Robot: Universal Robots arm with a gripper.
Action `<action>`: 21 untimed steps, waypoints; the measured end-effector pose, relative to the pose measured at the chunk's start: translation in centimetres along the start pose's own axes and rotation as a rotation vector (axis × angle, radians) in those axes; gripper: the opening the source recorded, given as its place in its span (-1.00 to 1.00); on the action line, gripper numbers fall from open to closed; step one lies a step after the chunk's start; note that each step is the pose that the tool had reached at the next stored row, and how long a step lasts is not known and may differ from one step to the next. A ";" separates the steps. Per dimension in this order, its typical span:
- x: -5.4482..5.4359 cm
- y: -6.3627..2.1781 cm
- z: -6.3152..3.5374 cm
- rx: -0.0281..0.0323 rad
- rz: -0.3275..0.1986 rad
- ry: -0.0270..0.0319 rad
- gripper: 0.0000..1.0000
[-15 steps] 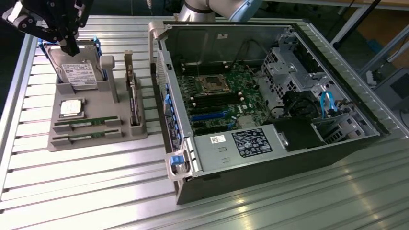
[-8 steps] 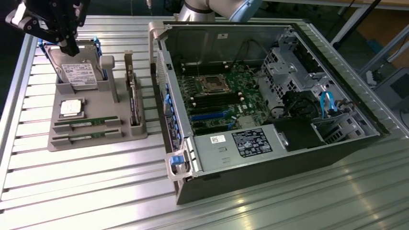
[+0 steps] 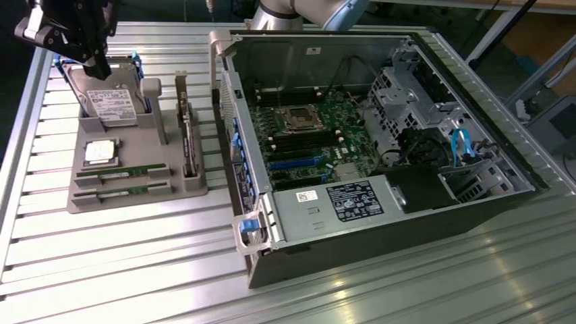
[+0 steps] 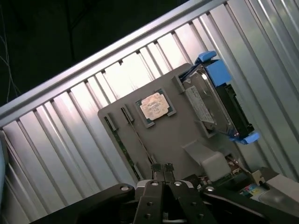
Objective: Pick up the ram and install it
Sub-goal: 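Pick up the ram and move it above insertion slot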
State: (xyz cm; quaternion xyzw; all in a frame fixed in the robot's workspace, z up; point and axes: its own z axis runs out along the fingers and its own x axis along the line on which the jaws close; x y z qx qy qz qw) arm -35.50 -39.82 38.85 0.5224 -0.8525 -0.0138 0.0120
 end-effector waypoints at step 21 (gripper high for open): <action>0.0 0.00 0.05 0.0028 -0.461 0.0168 -0.80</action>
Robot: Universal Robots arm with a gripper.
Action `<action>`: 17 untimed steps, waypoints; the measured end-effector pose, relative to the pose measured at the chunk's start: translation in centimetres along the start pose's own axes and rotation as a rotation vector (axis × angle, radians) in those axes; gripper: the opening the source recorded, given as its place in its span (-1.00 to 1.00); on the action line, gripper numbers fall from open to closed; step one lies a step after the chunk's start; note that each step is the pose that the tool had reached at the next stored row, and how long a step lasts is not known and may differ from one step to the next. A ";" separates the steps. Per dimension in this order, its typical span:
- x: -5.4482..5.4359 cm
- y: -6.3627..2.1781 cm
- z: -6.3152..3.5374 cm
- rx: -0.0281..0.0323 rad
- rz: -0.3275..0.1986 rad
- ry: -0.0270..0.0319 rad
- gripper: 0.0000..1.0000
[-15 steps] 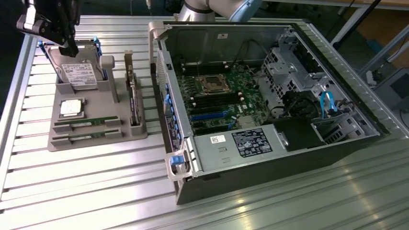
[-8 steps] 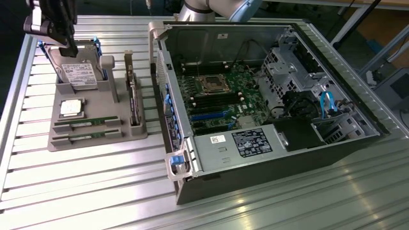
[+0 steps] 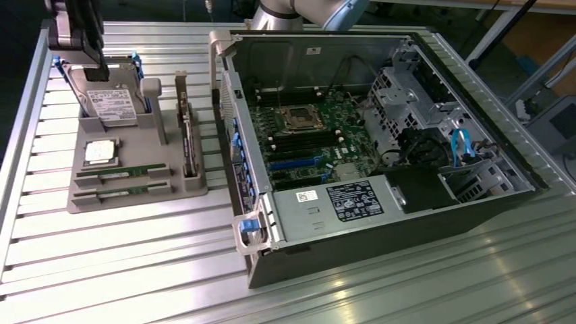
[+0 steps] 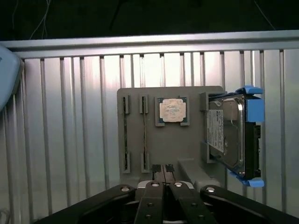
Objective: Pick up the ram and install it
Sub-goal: 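Pick up the ram and move it above insertion slot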
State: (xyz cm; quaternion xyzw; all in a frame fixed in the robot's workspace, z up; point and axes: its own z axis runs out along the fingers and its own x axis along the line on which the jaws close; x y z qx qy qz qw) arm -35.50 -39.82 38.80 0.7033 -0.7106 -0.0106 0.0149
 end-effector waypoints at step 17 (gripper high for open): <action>0.0 -0.02 0.59 0.0000 0.000 0.0001 -0.80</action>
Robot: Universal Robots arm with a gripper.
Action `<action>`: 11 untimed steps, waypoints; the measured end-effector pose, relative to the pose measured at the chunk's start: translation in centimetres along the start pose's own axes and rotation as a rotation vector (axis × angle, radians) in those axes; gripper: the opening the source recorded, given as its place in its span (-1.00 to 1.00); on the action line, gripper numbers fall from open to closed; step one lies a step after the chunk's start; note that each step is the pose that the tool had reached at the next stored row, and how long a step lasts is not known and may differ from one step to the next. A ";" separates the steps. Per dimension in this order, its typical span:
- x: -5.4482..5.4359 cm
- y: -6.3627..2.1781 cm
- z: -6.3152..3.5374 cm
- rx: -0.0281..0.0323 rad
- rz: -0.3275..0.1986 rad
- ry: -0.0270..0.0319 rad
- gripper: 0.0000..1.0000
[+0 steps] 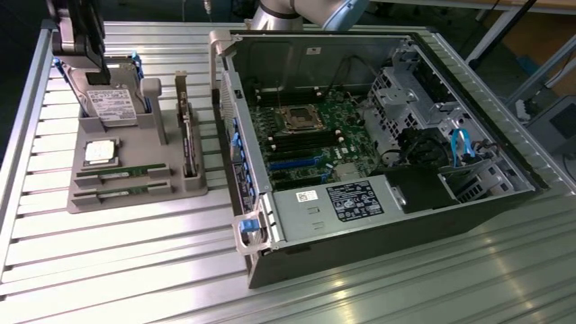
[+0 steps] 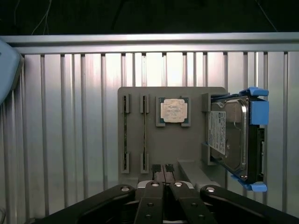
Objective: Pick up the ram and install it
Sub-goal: 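Pick up the ram and move it above insertion slot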
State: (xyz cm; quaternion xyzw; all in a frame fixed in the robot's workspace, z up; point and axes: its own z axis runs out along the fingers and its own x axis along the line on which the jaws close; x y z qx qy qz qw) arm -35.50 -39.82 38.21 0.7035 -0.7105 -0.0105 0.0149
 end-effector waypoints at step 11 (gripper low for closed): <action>0.0 0.00 0.00 0.0000 0.000 0.0000 -0.52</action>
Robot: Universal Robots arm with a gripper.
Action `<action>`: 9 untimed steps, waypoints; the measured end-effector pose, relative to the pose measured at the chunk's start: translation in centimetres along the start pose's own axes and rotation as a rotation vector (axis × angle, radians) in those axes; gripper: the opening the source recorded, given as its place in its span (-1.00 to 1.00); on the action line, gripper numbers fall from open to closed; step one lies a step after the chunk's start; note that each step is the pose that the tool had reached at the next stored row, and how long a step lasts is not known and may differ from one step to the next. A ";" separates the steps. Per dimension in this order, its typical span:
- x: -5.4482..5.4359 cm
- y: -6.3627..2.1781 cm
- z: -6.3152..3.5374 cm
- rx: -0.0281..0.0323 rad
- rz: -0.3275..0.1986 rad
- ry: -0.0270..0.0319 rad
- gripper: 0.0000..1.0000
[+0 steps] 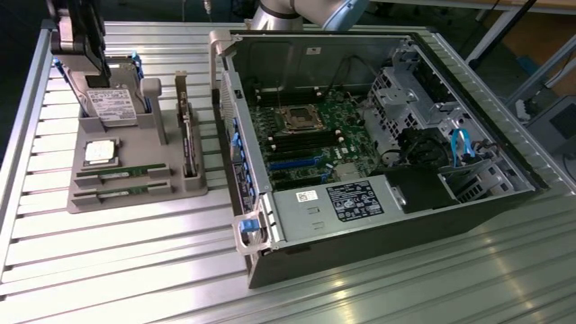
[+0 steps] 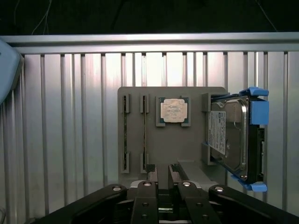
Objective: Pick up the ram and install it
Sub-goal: 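Pick up the ram and move it above insertion slot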
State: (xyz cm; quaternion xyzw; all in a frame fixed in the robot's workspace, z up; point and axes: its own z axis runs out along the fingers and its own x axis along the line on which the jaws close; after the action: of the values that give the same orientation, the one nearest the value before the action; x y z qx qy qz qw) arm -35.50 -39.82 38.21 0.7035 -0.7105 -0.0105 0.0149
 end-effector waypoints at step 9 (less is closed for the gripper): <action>0.0 -0.04 1.52 0.0001 0.000 -0.0001 -0.52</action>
State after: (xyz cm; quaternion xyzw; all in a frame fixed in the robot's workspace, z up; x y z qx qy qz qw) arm -35.52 -39.82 36.69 0.7035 -0.7105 -0.0105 0.0149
